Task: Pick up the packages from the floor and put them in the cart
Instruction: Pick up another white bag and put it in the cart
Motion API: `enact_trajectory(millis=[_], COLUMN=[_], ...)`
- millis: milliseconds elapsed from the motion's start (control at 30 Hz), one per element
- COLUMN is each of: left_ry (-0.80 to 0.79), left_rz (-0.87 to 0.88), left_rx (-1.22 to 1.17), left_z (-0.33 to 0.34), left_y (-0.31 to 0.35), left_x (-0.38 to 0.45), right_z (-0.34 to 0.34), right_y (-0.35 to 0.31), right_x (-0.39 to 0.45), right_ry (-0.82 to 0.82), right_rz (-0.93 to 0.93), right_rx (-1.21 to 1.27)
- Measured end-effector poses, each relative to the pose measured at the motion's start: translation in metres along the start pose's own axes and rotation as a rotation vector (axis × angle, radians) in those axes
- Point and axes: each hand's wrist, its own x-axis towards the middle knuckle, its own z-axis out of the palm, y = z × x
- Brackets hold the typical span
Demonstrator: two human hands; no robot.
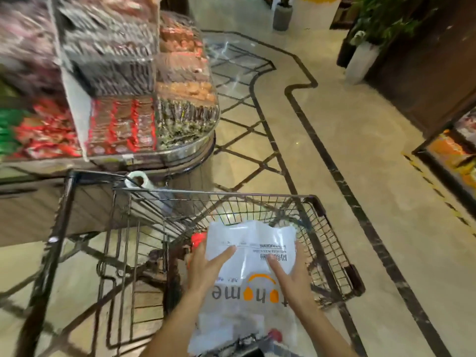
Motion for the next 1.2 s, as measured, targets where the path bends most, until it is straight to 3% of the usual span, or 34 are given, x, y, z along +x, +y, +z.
enact_trajectory(millis=[267, 600, 767, 867, 1100, 1200], left_ry=[0.262, 0.304, 0.299, 0.306, 0.423, 0.484], left_rz=[-0.252, -0.196, -0.179, -0.133, 0.155, 0.143], left_rx=[-0.025, 0.138, 0.273, 0.655, 1.144, 1.229], left_z=[-0.006, 0.004, -0.001, -0.014, -0.067, -0.105], left_y=[-0.109, -0.088, -0.077, -0.065, -0.026, -0.006], left_x=[0.026, 0.007, -0.007, -0.018, -0.050, -0.071], right_z=[0.042, 0.061, 0.046, 0.038, 0.042, 0.057], right_y=[0.049, 0.071, 0.057, 0.049, -0.021, -0.060], right_x=[0.048, 0.080, 0.086, 0.086, 0.069, 0.055], right_ry=[-0.354, -0.463, -0.502, -0.524, -0.515, -0.520], right_rz=[0.130, 0.214, 0.150, 0.091, -0.279, -0.441], right_rx=[-0.121, -0.162, -0.222, -0.385, -0.808, -0.932])
